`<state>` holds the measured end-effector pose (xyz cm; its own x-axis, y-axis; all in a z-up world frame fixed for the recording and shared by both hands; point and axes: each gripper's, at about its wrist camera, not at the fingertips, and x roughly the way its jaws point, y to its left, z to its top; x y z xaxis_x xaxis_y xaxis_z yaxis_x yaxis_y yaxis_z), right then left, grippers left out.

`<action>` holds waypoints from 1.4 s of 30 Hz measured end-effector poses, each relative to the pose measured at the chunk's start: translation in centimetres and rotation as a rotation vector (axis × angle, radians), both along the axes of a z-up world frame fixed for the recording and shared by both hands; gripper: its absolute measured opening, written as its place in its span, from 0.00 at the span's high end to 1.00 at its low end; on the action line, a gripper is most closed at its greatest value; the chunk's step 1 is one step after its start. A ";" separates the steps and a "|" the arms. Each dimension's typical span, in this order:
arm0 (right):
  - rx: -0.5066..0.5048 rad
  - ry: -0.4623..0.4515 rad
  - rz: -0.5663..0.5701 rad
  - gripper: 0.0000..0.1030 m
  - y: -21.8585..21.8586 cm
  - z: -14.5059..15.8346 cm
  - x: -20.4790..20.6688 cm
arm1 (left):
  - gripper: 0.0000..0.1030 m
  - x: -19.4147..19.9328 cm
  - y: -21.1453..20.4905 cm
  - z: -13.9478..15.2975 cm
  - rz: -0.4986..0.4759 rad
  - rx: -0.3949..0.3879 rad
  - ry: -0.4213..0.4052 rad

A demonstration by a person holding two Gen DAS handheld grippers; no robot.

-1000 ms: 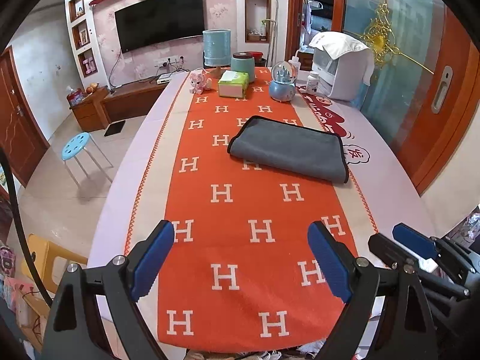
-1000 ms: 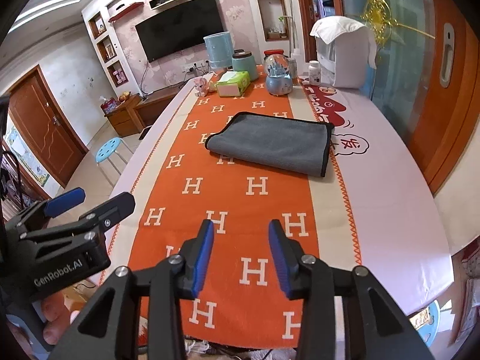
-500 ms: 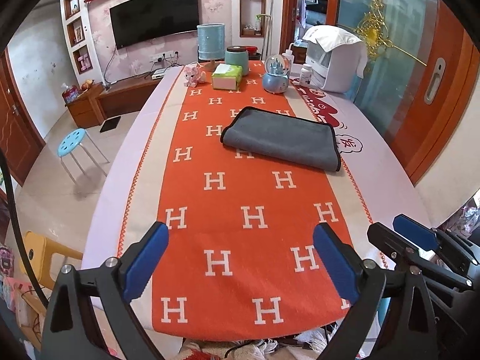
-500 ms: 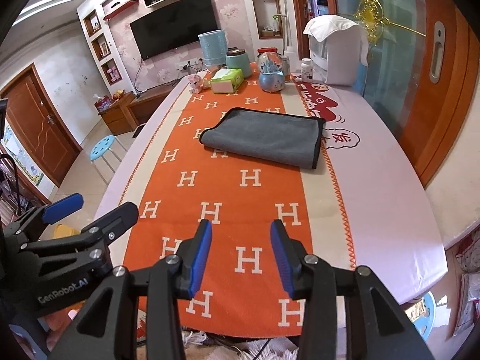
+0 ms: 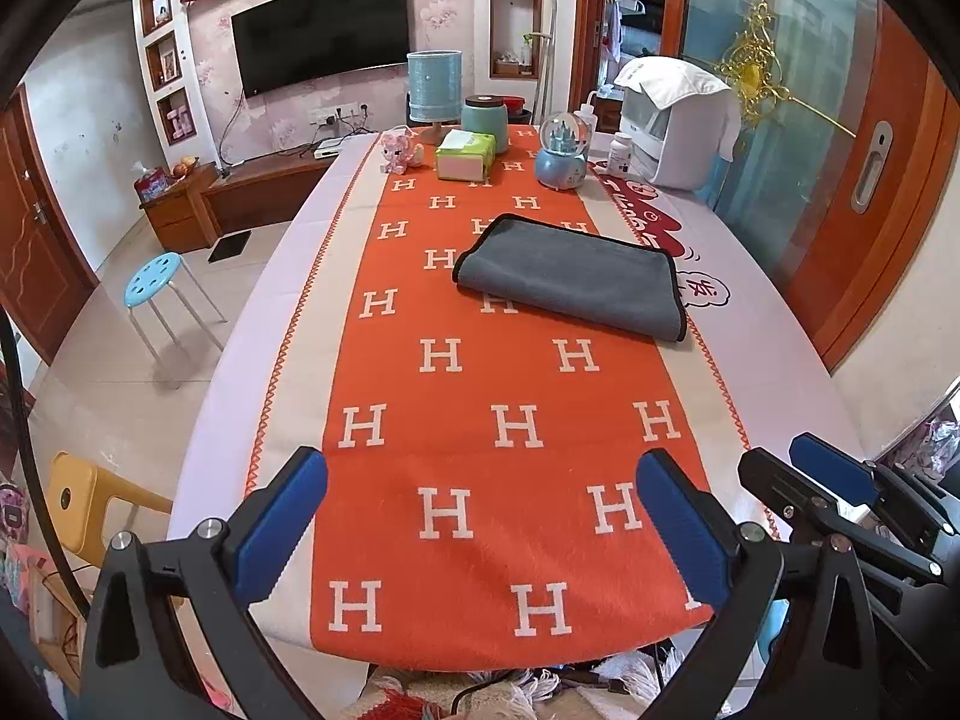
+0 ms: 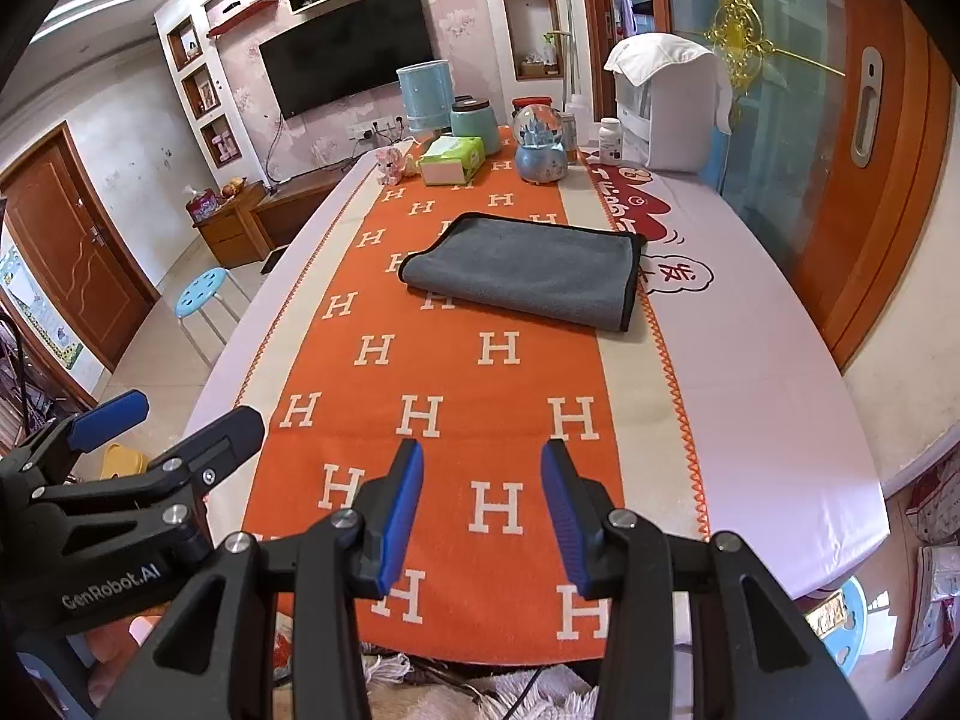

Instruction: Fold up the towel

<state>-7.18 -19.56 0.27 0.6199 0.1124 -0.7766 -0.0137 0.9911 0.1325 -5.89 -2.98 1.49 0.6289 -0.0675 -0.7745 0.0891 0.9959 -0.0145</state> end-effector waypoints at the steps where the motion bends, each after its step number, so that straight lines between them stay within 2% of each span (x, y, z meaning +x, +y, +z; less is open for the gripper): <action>1: 0.001 0.002 -0.001 0.60 0.0 0.0 -0.1 | 0.01 0.0 0.0 0.0 -0.001 0.000 0.000; 42: -0.025 -0.004 -0.018 0.60 0.1 -0.2 -0.4 | 0.01 -0.1 -0.3 -0.1 0.000 -0.023 0.016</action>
<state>-7.62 -19.48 0.07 0.6250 0.0822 -0.7763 0.0034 0.9942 0.1080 -5.95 -3.27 1.36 0.6163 -0.0860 -0.7828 0.0892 0.9952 -0.0392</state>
